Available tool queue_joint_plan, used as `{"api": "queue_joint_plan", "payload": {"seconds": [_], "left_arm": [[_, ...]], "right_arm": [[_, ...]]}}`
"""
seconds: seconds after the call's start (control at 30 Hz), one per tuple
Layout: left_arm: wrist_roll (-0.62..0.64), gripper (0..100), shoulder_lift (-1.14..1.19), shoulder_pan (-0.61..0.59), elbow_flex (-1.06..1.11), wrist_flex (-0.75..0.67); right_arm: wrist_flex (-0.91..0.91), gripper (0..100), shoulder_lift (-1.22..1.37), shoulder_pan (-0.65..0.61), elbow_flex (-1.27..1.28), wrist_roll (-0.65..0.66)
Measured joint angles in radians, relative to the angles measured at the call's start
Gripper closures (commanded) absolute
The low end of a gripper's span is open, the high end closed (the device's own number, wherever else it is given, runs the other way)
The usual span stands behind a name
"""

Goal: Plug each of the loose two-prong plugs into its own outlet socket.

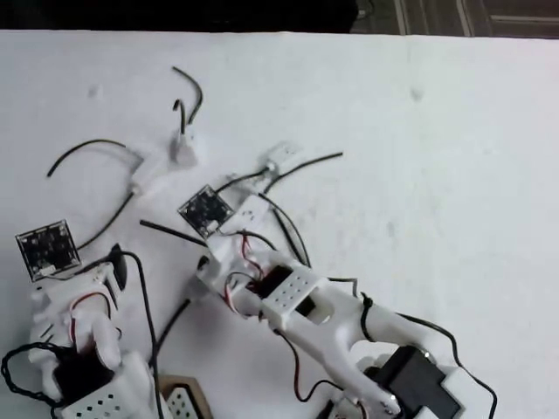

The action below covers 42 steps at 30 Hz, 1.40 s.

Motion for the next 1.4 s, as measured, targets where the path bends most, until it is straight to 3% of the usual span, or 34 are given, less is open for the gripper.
{"api": "queue_joint_plan", "payload": {"seconds": [0.13,0.4,0.93,1.1,1.2,1.4], "left_arm": [[0.0,70,0.0,0.0,0.0,0.0],[0.0,70,0.0,0.0,0.002,0.0],[-0.003,70,0.0,0.0,0.011,0.0],[-0.003,70,0.0,0.0,0.012,0.0],[-0.003,67,0.0,0.0,0.005,0.012],[-0.003,65,-0.002,0.017,-0.098,0.137]], "right_arm": [[0.078,82.5,-0.064,-0.009,-0.009,-0.002],[0.213,95.1,-0.245,-0.014,-0.006,-0.063],[0.153,98.1,-0.143,-0.011,0.006,-0.021],[0.157,87.7,-0.164,-0.011,0.014,-0.018],[0.253,81.0,-0.232,-0.02,0.034,-0.017],[0.562,82.3,-0.591,-0.017,0.034,-0.017]]}}
